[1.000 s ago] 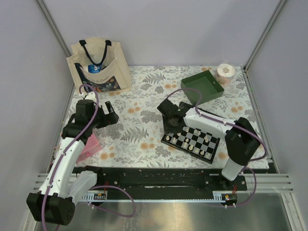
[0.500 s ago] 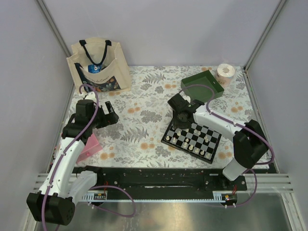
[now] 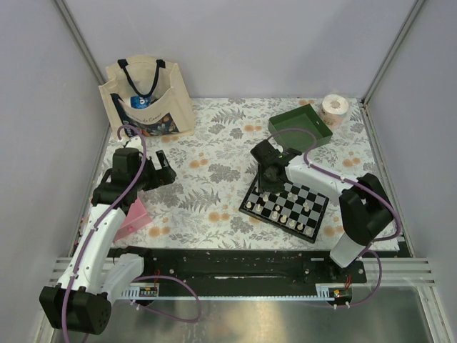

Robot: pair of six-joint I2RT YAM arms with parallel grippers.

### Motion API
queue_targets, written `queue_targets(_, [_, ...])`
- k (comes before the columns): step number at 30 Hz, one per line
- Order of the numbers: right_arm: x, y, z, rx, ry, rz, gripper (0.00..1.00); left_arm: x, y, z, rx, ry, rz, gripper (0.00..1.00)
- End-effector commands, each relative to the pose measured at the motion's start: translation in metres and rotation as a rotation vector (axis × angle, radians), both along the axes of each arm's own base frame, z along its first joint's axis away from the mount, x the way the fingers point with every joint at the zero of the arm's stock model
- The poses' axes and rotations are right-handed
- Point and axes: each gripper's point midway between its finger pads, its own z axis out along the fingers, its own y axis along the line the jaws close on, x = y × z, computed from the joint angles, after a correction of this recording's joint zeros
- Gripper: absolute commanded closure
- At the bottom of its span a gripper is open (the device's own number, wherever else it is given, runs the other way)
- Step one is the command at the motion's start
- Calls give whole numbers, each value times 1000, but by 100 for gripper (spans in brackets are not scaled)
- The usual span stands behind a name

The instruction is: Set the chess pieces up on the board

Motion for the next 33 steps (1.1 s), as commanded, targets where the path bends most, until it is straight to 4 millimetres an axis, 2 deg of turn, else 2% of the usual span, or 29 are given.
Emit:
queue_targets(1, [5,8,2,36,-8,14,54,9,-3,7,-11,-43,-12,1])
queue_targets(11, [-4,-1,-14,-4,26,5,56,8,-2,6,-10,-40,-10,1])
queue_targets(19, [-3,2,-15,10,29,11,62,8,-3,7,-13,-41,-14,1])
queue_targets(22, [-4,4,-15,18,34,16,67,8,-3,8,-13,-44,-14,1])
queue_targets(25, [-3,5,-15,22,35,17,76,8,-2,7,-10,-43,-13,1])
queue_targets(33, [-5,4,-6,40,20,18,88,9,-2,7,-13,-43,-10,1])
